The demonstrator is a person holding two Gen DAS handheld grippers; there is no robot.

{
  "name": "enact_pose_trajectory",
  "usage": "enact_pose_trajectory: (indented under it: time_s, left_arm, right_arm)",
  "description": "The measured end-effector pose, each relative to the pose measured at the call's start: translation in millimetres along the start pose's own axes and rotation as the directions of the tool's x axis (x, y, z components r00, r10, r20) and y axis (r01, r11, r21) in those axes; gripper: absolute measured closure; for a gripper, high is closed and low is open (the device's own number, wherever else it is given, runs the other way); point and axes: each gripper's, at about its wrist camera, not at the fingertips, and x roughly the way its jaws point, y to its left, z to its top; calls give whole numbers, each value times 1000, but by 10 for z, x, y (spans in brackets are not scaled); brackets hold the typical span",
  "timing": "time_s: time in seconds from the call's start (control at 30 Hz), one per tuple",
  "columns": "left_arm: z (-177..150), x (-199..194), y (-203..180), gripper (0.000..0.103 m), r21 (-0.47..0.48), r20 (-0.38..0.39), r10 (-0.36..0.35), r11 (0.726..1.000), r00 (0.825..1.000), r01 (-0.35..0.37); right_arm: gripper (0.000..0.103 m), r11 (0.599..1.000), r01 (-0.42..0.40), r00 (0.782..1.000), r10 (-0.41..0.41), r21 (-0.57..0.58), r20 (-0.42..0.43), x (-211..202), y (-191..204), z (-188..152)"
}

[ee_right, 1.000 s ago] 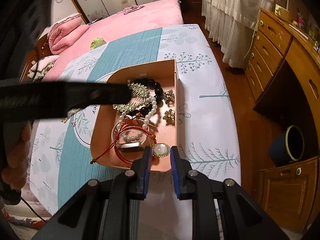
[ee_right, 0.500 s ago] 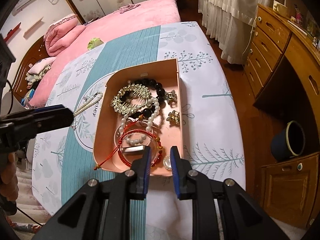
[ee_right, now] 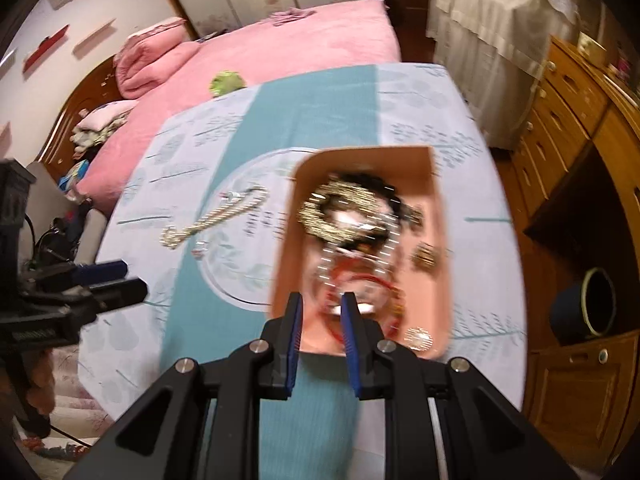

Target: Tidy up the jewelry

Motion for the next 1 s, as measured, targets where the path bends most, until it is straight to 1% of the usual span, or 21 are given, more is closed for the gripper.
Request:
enact_pose_trajectory:
  time_s: [0.1,0.27,0.33,0.5,0.77,0.9,1.0]
  left_arm:
    - [-10,-47,193,38,-19,12,22,1000,1000,-22]
    - [42,-79,450,38,4,37,95,995,995,-95]
    - [73,-70,550,38,7,41,109,994,993,-109]
    - [186,33,749,38,15,29,112,994,993,-113]
    - [371,417,835,39,121,-41,77,990,996,-71]
    - [476,602,834,39,182,-77,71,982,994,-56]
    - [561,659,826,39,218,-83,65,975,994,-46]
  right_arm:
    - [84,999,-26,1000,26,-34,-12,75,238,59]
    - [84,996,-53,998,50,-78,-43,259,580,123]
    - [84,994,-67,996,62,-84,-61,354,696,140]
    - [84,993,-97,991,90,-73,-98,625,935,205]
    - [84,994,-109,984,104,-30,-147,1066,1172,252]
    - [84,995,-97,983,100,25,-156,1224,1175,241]
    - [84,997,-62,987,67,43,-143,1298,1179,225]
